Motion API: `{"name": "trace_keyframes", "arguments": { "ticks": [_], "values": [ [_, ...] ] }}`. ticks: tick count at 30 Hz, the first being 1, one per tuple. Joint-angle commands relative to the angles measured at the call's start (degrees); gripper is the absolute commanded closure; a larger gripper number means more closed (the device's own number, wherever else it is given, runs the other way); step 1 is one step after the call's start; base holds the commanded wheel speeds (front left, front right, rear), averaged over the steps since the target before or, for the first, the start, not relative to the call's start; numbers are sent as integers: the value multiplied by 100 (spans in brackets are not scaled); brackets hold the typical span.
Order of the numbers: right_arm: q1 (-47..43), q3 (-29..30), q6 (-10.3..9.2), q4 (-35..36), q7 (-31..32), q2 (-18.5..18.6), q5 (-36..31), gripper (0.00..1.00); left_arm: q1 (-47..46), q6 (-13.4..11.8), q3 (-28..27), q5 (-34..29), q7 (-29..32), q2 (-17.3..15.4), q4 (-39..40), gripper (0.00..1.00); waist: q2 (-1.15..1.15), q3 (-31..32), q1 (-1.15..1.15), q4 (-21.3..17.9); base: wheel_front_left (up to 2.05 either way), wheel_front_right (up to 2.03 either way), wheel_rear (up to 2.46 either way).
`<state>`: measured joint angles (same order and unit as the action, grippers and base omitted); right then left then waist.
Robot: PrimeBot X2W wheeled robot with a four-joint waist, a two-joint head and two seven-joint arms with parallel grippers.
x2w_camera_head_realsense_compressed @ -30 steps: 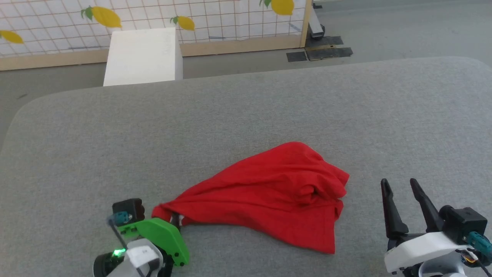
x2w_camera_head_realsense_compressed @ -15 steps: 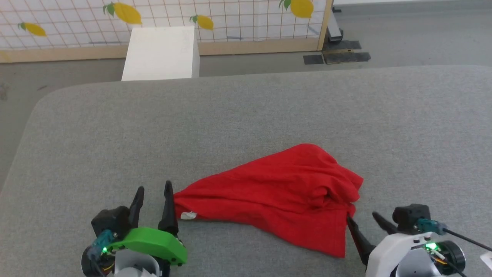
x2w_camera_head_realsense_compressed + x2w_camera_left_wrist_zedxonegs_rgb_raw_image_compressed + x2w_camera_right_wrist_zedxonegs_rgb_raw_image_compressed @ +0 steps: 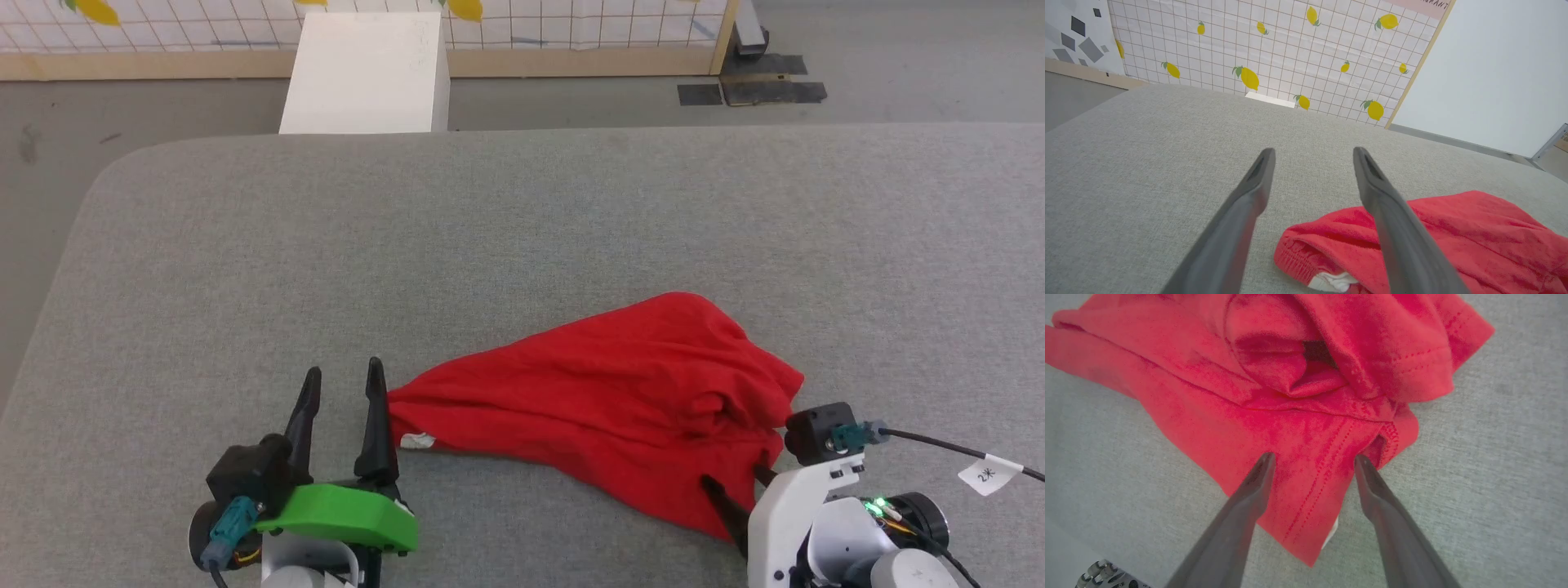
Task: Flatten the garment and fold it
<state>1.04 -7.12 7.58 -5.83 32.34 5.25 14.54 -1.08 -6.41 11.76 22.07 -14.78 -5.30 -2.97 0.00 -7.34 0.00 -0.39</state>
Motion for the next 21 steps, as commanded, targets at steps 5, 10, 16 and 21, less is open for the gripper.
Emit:
{"name": "trace_keyframes", "arguments": {
  "ticks": [5, 10, 16, 21],
  "values": [
    [103, -35, -9, 158, -150, 38, 41, 100, 30, 199, -209, -231, -21, 145, -96, 0, 0, -47, 0, -12, 0, 0, 0],
    [99, -22, -9, 254, -410, 48, 77, 100, 19, 306, -349, -299, -21, 207, -193, 0, 0, 9, 0, -87, 0, 0, 0],
    [-262, 296, -9, 1087, -472, 11, 204, 100, 24, 380, -405, -347, -21, 232, -249, 0, 0, 128, 0, -109, 0, 0, 0],
    [-669, 725, -9, 2373, -109, 34, 192, 100, 64, 399, -479, -375, -21, 238, -228, 0, 0, 157, 0, -174, 0, 0, 0]
  ]
}}
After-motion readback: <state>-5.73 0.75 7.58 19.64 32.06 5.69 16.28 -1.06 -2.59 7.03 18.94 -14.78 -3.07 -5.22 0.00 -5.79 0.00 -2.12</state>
